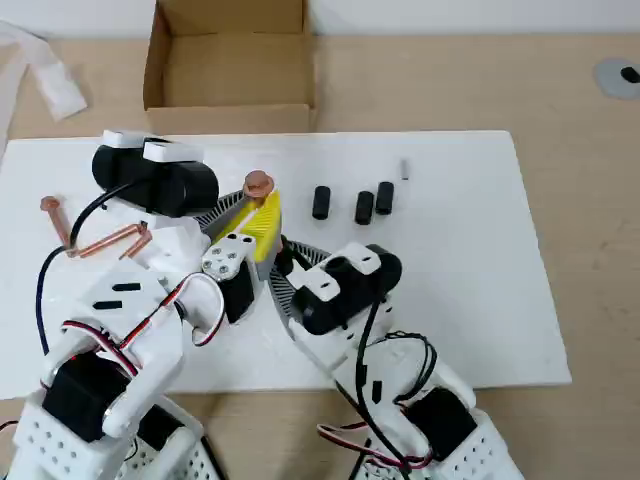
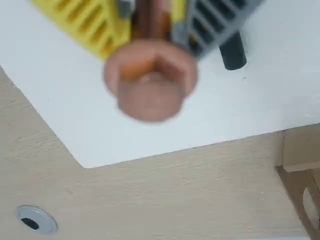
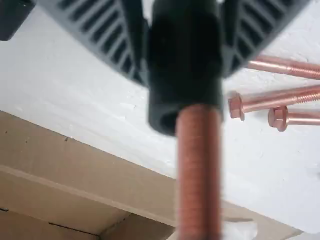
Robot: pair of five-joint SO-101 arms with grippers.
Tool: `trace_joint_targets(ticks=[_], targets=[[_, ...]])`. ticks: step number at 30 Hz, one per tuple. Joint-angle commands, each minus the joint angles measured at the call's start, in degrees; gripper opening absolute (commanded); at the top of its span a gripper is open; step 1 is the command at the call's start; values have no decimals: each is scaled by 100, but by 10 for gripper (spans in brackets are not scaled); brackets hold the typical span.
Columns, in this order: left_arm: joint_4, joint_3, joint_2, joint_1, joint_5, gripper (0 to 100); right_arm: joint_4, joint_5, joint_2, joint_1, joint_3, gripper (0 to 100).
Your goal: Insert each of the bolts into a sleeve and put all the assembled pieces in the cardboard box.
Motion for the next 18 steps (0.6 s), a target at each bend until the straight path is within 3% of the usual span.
trace_joint_targets(ticks=[1,6,18], targets=[[-299,9,-22,-44,35,7,-185,9,-382,-110,-400,9],[-730,114,13,-404,35,6,-185,9,-382,-110,-400,9],[-695,404,-4,-299,35,6,-185,9,-382,-110,-400,9]])
